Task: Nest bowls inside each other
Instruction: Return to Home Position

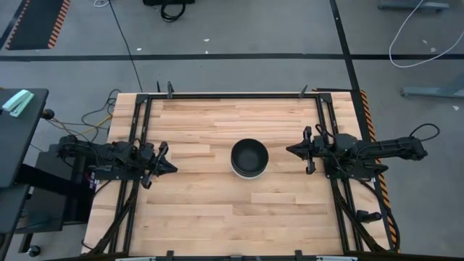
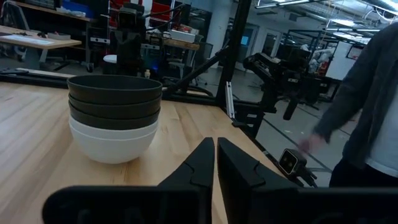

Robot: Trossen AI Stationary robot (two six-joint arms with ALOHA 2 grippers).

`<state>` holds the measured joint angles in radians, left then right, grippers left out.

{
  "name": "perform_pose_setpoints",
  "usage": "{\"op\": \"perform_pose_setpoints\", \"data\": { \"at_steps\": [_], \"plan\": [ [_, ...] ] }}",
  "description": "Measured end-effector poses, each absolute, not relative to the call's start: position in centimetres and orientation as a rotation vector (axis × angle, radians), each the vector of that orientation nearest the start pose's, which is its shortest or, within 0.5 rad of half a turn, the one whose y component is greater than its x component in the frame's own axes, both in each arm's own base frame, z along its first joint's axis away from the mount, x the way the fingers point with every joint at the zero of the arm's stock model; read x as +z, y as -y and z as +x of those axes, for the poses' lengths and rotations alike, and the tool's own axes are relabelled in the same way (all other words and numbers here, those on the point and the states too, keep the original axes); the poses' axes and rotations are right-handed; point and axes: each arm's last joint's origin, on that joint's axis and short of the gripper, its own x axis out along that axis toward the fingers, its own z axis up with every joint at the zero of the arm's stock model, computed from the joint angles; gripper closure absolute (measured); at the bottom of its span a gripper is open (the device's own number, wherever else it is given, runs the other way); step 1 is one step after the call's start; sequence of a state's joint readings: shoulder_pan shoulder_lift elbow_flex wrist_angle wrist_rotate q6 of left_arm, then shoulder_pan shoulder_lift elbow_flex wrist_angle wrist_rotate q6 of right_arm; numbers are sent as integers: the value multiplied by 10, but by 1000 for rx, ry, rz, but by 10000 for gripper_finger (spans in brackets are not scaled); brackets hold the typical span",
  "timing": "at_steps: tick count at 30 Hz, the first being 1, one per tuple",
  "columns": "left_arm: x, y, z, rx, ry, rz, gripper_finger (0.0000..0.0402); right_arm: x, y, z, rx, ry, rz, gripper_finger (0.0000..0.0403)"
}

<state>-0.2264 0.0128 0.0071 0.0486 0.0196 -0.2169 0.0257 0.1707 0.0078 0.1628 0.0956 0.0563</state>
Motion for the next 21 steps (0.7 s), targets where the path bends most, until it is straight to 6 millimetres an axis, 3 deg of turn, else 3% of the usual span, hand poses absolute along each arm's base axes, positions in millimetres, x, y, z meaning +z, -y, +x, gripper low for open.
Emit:
{"op": "perform_pose_setpoints", "data": {
  "at_steps": [21],
  "plan": [
    [170, 23, 95, -249, 16, -220, 376, 168, 0, 108, -69, 2, 58, 389]
  ]
}}
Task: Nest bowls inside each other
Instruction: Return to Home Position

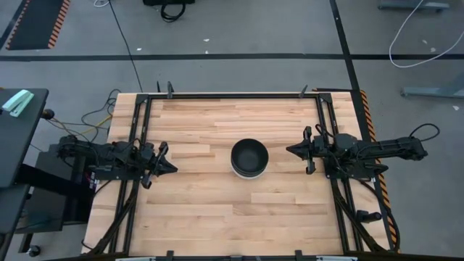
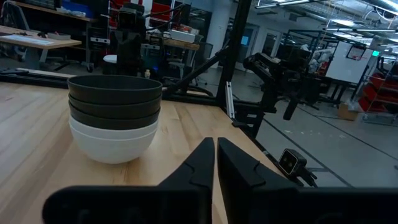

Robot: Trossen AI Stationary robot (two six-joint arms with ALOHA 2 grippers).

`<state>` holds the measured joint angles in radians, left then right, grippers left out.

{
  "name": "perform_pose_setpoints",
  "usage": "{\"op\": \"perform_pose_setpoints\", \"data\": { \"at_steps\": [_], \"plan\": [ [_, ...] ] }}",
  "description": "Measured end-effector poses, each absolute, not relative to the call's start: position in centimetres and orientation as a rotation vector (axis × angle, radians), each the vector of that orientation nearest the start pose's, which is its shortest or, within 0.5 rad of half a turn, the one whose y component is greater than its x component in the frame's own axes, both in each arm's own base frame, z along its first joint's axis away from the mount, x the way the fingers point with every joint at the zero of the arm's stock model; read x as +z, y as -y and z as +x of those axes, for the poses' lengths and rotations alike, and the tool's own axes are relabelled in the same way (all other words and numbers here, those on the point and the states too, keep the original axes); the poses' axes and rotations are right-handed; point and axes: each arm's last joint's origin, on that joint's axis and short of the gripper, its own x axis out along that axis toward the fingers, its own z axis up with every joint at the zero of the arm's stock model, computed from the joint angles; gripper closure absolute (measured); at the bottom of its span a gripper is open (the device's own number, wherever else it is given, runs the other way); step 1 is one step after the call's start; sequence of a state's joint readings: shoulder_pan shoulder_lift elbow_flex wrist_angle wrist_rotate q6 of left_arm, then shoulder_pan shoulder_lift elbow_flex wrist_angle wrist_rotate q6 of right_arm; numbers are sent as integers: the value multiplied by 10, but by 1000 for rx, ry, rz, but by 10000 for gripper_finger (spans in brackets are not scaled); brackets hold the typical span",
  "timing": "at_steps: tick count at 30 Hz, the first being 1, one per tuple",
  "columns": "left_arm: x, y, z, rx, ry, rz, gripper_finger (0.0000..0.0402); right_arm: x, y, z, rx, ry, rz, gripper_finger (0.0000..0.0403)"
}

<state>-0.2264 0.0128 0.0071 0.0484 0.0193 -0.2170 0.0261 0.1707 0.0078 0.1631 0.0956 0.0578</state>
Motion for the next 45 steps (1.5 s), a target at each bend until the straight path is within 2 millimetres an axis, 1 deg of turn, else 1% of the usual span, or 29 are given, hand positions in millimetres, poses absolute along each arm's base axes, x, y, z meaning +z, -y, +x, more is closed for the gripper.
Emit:
{"op": "perform_pose_setpoints", "data": {
  "at_steps": [7, 18, 29, 39, 45],
  "plan": [
    [170, 23, 95, -249, 16, -220, 366, 168, 0, 108, -70, 2, 58, 389],
    [169, 23, 95, -249, 15, -220, 378, 168, 0, 108, -70, 2, 58, 389],
    [169, 23, 95, -249, 15, -220, 366, 168, 0, 108, -70, 2, 58, 389],
    [169, 23, 95, -249, 15, -220, 378, 168, 0, 108, -70, 2, 58, 389],
    [169, 23, 95, -249, 15, -220, 372, 168, 0, 108, -70, 2, 58, 389]
  ]
}}
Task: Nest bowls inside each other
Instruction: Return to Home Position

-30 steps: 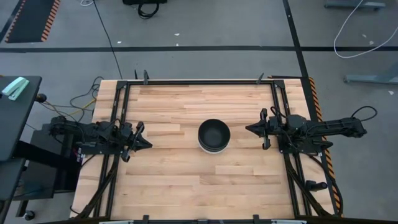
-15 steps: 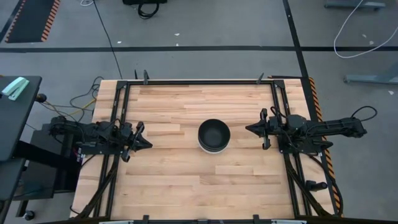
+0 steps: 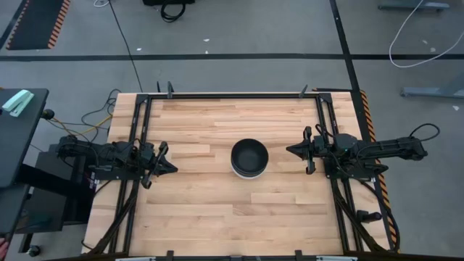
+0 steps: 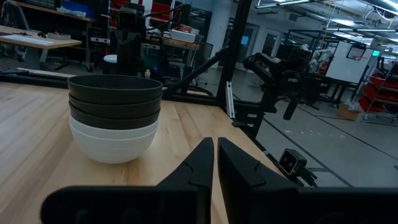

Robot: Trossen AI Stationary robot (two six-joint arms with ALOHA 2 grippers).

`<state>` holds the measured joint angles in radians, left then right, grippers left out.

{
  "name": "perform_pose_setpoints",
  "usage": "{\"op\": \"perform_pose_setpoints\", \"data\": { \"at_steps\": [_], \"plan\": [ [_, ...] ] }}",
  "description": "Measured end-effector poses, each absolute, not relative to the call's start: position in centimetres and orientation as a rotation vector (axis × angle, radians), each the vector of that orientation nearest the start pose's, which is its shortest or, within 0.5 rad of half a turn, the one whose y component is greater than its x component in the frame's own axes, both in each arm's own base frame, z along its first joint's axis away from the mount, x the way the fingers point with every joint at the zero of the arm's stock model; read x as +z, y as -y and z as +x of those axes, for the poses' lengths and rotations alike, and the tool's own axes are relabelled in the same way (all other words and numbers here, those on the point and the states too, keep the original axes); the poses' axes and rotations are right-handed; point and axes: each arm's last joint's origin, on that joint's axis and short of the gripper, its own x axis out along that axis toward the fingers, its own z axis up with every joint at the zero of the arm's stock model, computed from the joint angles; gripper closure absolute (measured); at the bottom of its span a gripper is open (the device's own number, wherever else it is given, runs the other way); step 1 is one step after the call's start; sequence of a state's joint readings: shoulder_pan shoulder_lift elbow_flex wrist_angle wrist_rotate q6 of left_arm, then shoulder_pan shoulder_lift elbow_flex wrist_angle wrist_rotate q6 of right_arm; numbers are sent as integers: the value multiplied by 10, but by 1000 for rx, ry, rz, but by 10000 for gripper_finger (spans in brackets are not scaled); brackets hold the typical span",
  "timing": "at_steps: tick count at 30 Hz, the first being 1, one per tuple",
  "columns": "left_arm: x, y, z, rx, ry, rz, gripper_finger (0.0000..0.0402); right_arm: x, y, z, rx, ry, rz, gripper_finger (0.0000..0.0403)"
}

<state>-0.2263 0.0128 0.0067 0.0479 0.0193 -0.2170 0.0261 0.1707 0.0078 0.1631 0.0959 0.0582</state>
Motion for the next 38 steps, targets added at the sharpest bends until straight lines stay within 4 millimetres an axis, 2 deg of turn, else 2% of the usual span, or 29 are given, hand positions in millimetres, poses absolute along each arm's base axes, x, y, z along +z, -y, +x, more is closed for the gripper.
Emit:
{"op": "perform_pose_setpoints", "data": {
  "at_steps": [6, 17, 27, 38],
  "plan": [
    [169, 23, 95, -249, 15, -220, 366, 168, 0, 108, -70, 2, 58, 389],
    [169, 23, 95, -249, 15, -220, 378, 168, 0, 108, -70, 2, 58, 389],
    [169, 23, 95, -249, 15, -220, 366, 168, 0, 108, -70, 2, 58, 389],
    [170, 23, 95, -249, 15, -220, 378, 168, 0, 108, -70, 2, 58, 389]
  ]
}}
